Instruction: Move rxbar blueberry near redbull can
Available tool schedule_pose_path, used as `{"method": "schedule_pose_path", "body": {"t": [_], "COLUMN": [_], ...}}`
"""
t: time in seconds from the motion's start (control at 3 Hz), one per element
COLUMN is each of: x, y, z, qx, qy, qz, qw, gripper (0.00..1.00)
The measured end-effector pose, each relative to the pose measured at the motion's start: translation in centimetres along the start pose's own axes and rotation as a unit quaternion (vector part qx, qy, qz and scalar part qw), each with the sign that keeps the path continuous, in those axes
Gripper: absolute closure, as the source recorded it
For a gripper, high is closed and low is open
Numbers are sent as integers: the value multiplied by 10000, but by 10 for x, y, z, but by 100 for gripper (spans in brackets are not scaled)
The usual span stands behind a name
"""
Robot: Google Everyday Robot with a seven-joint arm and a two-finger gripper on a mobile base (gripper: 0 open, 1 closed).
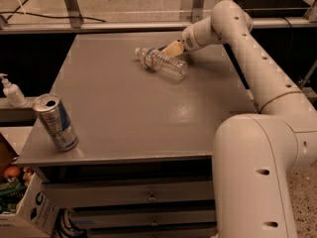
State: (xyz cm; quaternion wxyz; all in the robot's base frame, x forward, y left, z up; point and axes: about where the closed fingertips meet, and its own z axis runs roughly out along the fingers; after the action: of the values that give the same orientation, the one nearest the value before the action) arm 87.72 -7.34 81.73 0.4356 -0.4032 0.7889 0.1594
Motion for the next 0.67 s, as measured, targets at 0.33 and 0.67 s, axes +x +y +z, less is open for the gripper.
{"method": "schedule_pose_path", "body": {"t": [0.33,0.67], "x": [0,-1], "y": [-1,-1], "z": [-3,-13], "qx": [-3,-20], "qy": [-26,-109], "qz": [27,36], "qw": [10000,9999], "gripper": [41,64]}}
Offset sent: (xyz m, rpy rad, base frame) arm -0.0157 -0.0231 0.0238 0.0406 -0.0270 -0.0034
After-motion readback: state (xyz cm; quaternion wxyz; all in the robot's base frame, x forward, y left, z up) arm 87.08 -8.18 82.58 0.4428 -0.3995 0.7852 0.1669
